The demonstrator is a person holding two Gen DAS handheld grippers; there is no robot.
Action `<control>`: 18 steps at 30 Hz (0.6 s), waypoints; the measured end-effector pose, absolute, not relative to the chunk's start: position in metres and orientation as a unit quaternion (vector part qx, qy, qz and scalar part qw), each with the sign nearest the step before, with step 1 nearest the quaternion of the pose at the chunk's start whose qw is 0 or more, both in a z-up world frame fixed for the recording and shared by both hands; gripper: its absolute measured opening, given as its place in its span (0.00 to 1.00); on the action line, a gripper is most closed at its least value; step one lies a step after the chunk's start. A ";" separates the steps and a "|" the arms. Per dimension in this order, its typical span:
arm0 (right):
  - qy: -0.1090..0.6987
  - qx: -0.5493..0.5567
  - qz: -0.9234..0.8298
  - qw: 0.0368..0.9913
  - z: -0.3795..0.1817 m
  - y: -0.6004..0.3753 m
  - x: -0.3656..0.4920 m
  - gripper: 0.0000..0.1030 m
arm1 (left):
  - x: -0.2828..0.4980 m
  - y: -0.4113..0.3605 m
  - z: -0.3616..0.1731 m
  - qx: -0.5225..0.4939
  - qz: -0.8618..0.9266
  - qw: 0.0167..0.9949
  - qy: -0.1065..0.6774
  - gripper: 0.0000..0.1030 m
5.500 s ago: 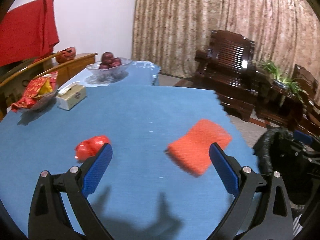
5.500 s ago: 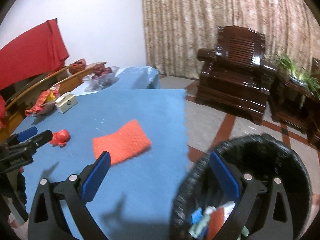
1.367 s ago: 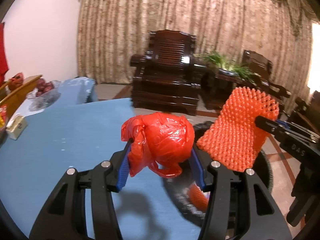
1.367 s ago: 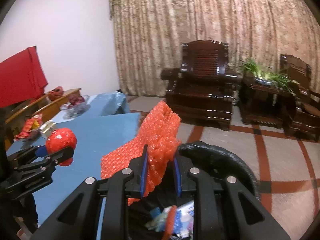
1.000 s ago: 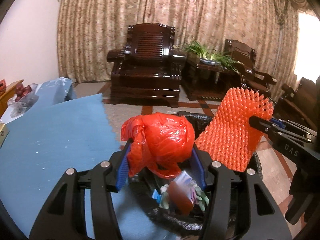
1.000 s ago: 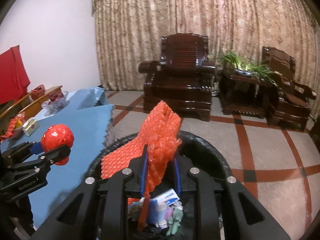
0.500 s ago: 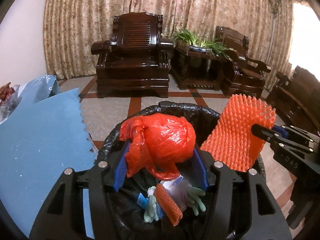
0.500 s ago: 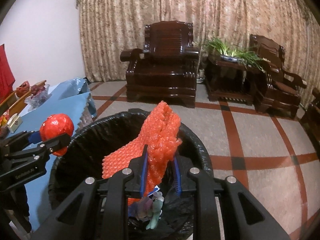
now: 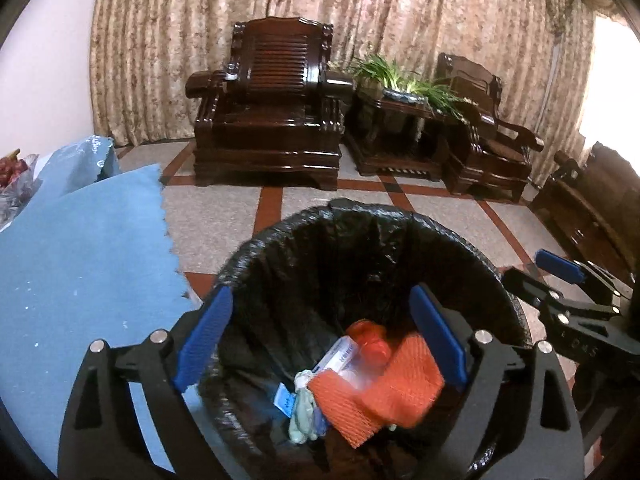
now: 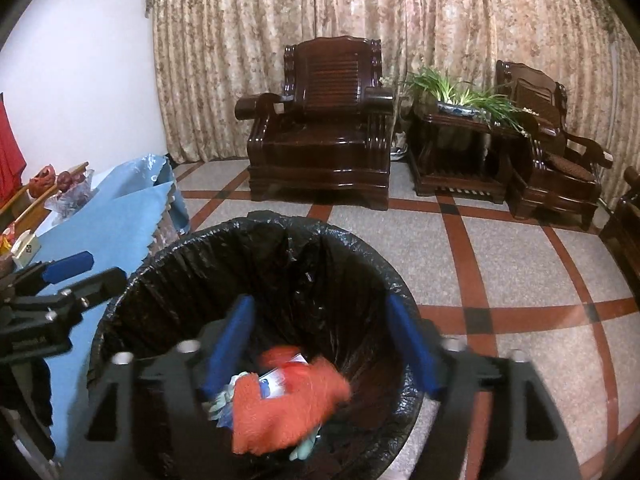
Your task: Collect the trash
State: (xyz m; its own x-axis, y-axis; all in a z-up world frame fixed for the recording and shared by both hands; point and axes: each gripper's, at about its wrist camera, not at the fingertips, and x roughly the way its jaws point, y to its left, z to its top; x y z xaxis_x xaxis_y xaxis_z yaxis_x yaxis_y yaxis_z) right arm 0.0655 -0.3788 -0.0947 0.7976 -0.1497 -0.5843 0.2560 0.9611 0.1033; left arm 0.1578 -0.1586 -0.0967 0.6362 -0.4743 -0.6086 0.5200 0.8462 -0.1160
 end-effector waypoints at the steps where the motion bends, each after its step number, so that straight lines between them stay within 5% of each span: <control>1: 0.297 0.089 -0.107 0.945 -0.092 -0.377 0.063 0.82 | 0.158 -0.156 -0.093 0.034 -0.273 0.905 0.325 0.87; 5: 0.289 0.105 -0.100 0.946 -0.080 -0.374 0.057 0.94 | 0.157 -0.131 -0.080 0.034 -0.255 0.912 0.319 0.89; 18: 0.253 0.080 -0.042 0.963 -0.019 -0.313 0.028 0.94 | 0.108 -0.060 -0.034 0.019 -0.182 0.938 0.295 0.94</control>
State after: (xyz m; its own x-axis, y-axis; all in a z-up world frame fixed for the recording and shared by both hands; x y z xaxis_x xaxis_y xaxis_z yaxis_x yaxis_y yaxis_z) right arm 0.0283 -0.3135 -0.0194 0.8686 -0.0408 -0.4939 0.1213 0.9838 0.1320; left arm 0.1084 -0.0595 -0.0337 0.7599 -0.3306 -0.5596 0.3533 0.9328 -0.0713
